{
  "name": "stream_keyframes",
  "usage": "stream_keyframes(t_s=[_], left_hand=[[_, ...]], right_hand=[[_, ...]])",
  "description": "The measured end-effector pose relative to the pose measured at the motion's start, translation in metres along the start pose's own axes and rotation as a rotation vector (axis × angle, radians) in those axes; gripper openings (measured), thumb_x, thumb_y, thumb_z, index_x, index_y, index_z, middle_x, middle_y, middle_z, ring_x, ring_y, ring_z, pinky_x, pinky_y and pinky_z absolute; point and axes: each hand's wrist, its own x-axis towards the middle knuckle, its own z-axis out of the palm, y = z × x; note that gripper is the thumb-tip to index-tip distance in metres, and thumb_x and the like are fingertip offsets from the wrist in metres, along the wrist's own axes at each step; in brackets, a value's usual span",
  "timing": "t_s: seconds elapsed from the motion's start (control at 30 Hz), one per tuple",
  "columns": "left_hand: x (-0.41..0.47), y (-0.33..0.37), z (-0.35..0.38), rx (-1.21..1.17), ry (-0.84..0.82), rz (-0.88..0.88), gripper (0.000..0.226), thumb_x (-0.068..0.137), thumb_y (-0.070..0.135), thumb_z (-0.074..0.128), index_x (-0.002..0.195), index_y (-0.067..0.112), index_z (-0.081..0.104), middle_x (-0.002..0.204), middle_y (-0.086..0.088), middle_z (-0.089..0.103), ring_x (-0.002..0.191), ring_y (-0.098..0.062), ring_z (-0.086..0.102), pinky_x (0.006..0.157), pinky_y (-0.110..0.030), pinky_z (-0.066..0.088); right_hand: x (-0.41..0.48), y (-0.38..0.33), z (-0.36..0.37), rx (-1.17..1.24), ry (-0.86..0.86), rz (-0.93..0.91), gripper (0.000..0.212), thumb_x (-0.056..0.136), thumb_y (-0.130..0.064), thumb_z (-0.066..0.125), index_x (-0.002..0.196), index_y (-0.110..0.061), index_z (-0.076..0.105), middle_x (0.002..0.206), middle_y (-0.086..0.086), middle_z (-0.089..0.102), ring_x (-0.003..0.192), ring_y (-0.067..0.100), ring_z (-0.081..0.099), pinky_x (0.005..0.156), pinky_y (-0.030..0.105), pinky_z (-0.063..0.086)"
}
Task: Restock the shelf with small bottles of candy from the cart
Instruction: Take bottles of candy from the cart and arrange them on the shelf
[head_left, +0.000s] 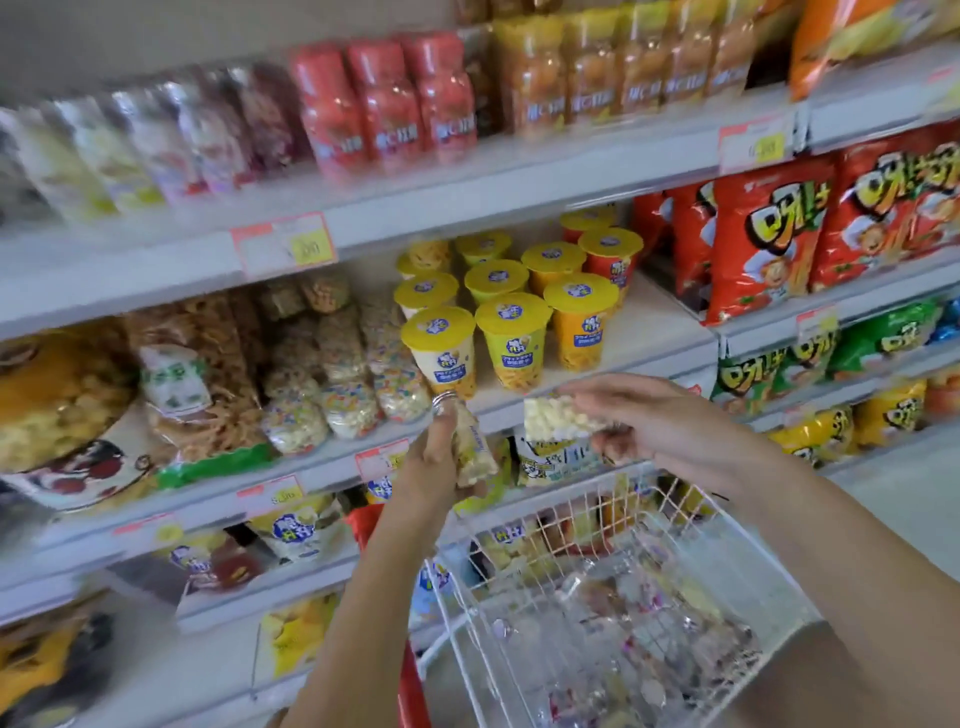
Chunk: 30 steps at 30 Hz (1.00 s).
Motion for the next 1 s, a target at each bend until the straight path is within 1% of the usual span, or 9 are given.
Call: stream_keyframes(t_s=[0.13, 0.2, 0.3, 0.37, 0.5, 0.6, 0.7, 0.77, 1.0], left_hand=[[-0.037, 0.07, -0.053, 0.104, -0.018, 0.256, 0.027, 0.099, 0.03, 0.043, 0.095, 0.009, 0.057, 0.091, -0.016, 0.06, 0.071, -0.019, 0.063, 0.053, -0.022, 0.052], [-0.051, 0.105, -0.081, 0.131, -0.018, 0.365, 0.038, 0.093, 0.042, 0.051, 0.087, 0.005, 0.057, 0.084, -0.015, 0.055, 0.076, -0.025, 0.06, 0.06, -0.025, 0.056], [-0.06, 0.148, -0.128, 0.207, 0.043, 0.491, 0.067, 0.065, 0.074, 0.065, 0.088, 0.011, 0.064, 0.09, -0.018, 0.065, 0.09, -0.035, 0.065, 0.089, -0.055, 0.05], [-0.062, 0.172, -0.158, 0.245, 0.118, 0.546, 0.06, 0.062, 0.073, 0.066, 0.085, 0.017, 0.065, 0.092, -0.012, 0.068, 0.095, -0.034, 0.065, 0.092, -0.053, 0.049], [-0.058, 0.214, -0.207, 0.296, 0.285, 0.625, 0.064, 0.065, 0.066, 0.07, 0.099, 0.013, 0.059, 0.092, -0.011, 0.063, 0.093, -0.028, 0.063, 0.084, -0.04, 0.053], [-0.047, 0.238, -0.23, 0.357, 0.45, 0.653, 0.043, 0.081, 0.044, 0.069, 0.103, 0.01, 0.054, 0.078, -0.003, 0.054, 0.073, -0.015, 0.053, 0.061, -0.013, 0.04], [-0.027, 0.253, -0.243, 0.503, 0.527, 0.634, 0.04, 0.086, 0.034, 0.066, 0.098, -0.003, 0.058, 0.077, -0.022, 0.049, 0.062, -0.021, 0.048, 0.051, -0.027, 0.035], [-0.013, 0.258, -0.249, 0.585, 0.522, 0.606, 0.037, 0.084, 0.038, 0.067, 0.082, 0.004, 0.053, 0.067, -0.006, 0.039, 0.06, -0.017, 0.04, 0.05, -0.028, 0.029], [0.023, 0.255, -0.264, 0.73, 0.469, 0.505, 0.071, 0.079, 0.049, 0.068, 0.124, -0.004, 0.05, 0.119, -0.023, 0.057, 0.107, -0.035, 0.057, 0.088, -0.042, 0.048]], right_hand=[[-0.008, -0.083, 0.047, -0.143, -0.052, -0.236, 0.026, 0.08, -0.018, 0.068, 0.103, -0.008, 0.068, 0.071, -0.006, 0.066, 0.066, 0.018, 0.059, 0.063, 0.022, 0.053], [-0.007, -0.122, 0.071, -0.162, -0.084, -0.316, 0.026, 0.078, -0.013, 0.068, 0.104, -0.006, 0.066, 0.075, 0.0, 0.067, 0.065, 0.017, 0.061, 0.062, 0.019, 0.054], [0.003, -0.17, 0.105, -0.181, -0.148, -0.434, 0.025, 0.081, -0.012, 0.065, 0.106, -0.006, 0.066, 0.087, 0.011, 0.066, 0.072, 0.022, 0.062, 0.064, 0.022, 0.056], [0.014, -0.198, 0.128, -0.222, -0.201, -0.505, 0.021, 0.088, -0.01, 0.059, 0.108, -0.006, 0.065, 0.093, 0.015, 0.065, 0.079, 0.026, 0.06, 0.07, 0.025, 0.057], [0.039, -0.248, 0.179, -0.387, -0.244, -0.599, 0.019, 0.091, -0.001, 0.055, 0.101, -0.013, 0.067, 0.101, 0.017, 0.067, 0.085, 0.025, 0.064, 0.08, 0.033, 0.055], [0.061, -0.276, 0.216, -0.705, -0.187, -0.736, 0.018, 0.084, 0.001, 0.064, 0.094, -0.013, 0.068, 0.083, 0.007, 0.065, 0.073, 0.016, 0.061, 0.075, 0.034, 0.053], [0.08, -0.291, 0.248, -1.073, -0.138, -0.855, 0.027, 0.078, 0.008, 0.06, 0.086, -0.017, 0.068, 0.071, -0.004, 0.057, 0.048, -0.004, 0.05, 0.049, 0.013, 0.039], [0.094, -0.291, 0.264, -1.198, -0.151, -0.853, 0.035, 0.076, 0.013, 0.051, 0.083, -0.018, 0.066, 0.073, -0.006, 0.055, 0.047, -0.003, 0.048, 0.04, 0.011, 0.032], [0.144, -0.274, 0.288, -1.242, -0.19, -0.86, 0.04, 0.069, 0.017, 0.037, 0.066, -0.022, 0.049, 0.071, -0.013, 0.047, 0.061, 0.002, 0.039, 0.047, 0.013, 0.029]])
